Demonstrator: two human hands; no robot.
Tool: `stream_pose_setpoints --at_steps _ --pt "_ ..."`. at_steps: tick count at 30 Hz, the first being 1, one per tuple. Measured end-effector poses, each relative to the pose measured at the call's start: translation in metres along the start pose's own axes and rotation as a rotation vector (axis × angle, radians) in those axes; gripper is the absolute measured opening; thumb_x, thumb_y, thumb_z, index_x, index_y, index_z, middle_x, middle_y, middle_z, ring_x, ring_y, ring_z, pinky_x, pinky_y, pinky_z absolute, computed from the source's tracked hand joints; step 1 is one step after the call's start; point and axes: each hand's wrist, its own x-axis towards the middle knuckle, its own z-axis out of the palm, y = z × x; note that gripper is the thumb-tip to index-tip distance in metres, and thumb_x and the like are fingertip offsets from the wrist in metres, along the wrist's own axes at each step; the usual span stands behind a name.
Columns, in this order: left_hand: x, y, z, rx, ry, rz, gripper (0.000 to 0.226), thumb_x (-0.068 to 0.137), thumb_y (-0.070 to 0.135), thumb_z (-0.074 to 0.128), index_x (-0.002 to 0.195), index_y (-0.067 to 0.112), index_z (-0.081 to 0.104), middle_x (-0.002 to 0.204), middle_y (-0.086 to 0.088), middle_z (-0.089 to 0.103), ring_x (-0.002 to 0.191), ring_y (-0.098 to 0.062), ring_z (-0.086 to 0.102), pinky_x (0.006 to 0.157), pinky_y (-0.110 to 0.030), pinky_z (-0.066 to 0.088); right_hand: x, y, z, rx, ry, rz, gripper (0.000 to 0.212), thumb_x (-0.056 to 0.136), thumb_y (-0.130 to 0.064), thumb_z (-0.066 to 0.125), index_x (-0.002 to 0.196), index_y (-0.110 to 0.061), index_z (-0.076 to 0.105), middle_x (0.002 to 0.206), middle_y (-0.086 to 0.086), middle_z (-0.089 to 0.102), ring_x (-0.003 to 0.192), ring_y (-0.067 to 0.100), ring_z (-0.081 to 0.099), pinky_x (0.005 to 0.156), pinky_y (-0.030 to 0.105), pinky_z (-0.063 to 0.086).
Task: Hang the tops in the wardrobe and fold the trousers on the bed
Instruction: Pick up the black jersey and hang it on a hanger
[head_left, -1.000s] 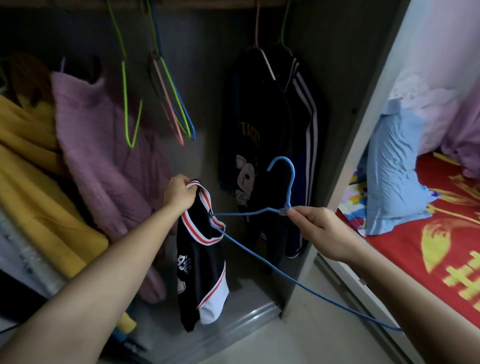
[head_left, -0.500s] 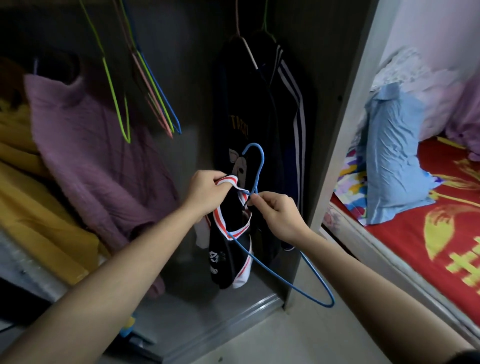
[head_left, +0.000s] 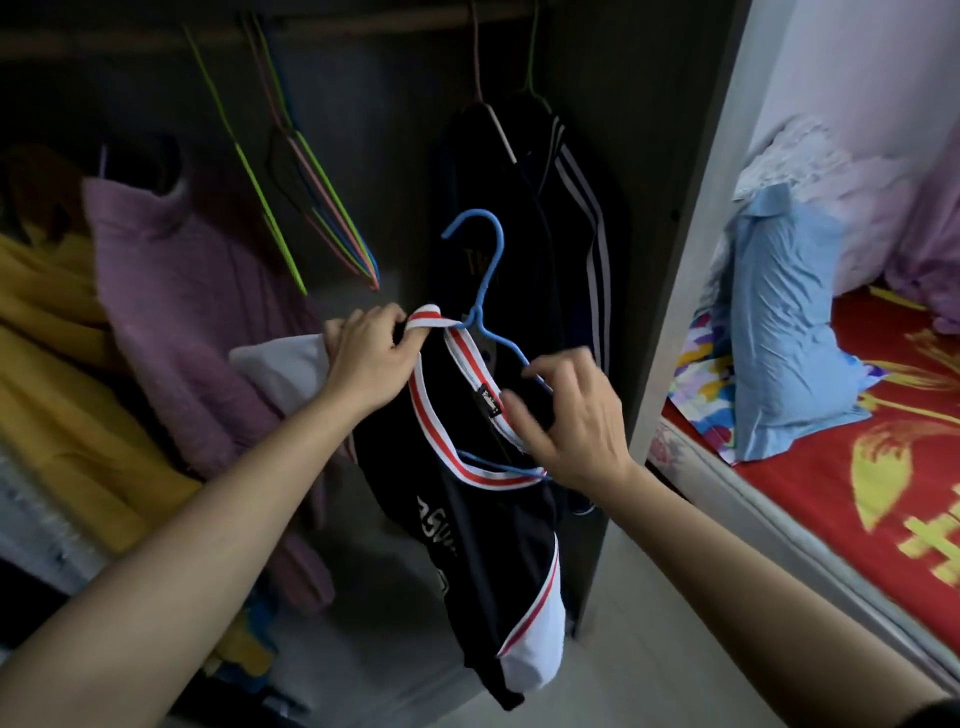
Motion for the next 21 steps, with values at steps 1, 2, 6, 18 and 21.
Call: stream_pose_setpoints --at_steps 1,2,6,18,21 --pt "0.003 -0.003 -0.002 0.034 0.038 -0.013 0.034 0.098 0.047 0.047 0.080 0.018 0.052 0.093 -0.015 0.068 0.100 -0.038 0.057 0.085 -0.041 0.029 -0.009 0.000 -0.001 0.013 -0.020 -0.137 0.027 0.092 -0.033 0.067 0.095 -0.006 0.066 0.086 0.007 0.056 0.072 0.025 0.053 0.061 0.037 0.041" --pt "0.006 -0.005 -0.004 0.070 0.068 -0.025 0.036 0.099 0.048 0.046 0.080 0.017 0.052 0.095 -0.017 0.068 0.100 -0.039 0.058 0.084 -0.042 0.030 -0.019 -0.002 0.000 0.046 -0.076 -0.243 0.023 0.092 -0.031 0.068 0.089 -0.007 0.066 0.082 0.007 0.055 0.069 0.025 0.052 0.059 0.037 0.040" --pt "0.015 -0.002 -0.011 0.143 0.123 -0.033 0.044 0.098 0.051 0.043 0.088 0.010 0.059 0.099 -0.016 0.068 0.100 -0.039 0.057 0.087 -0.045 0.032 -0.051 -0.012 0.012 0.035 -0.479 -0.273 0.030 0.098 -0.037 0.054 0.114 -0.014 0.064 0.107 0.006 0.060 0.079 0.022 0.061 0.057 0.030 0.044" --pt "0.031 0.041 -0.041 0.029 0.250 0.084 0.043 0.097 0.057 0.038 0.079 0.018 0.045 0.081 -0.003 0.059 0.091 -0.030 0.055 0.088 -0.045 0.029 -0.018 0.003 0.040 -0.046 -0.792 0.151 0.072 0.094 -0.029 0.055 0.156 -0.019 0.020 0.147 0.005 0.041 0.114 0.031 0.059 0.081 0.043 0.054" --pt "0.033 0.028 -0.043 0.047 0.295 0.077 0.050 0.094 0.062 0.034 0.080 0.016 0.047 0.088 -0.010 0.064 0.094 -0.034 0.055 0.089 -0.045 0.030 -0.020 0.009 0.034 -0.134 -0.835 0.112 0.045 0.095 -0.035 0.052 0.136 -0.019 0.046 0.121 0.003 0.053 0.090 0.031 0.064 0.069 0.043 0.053"
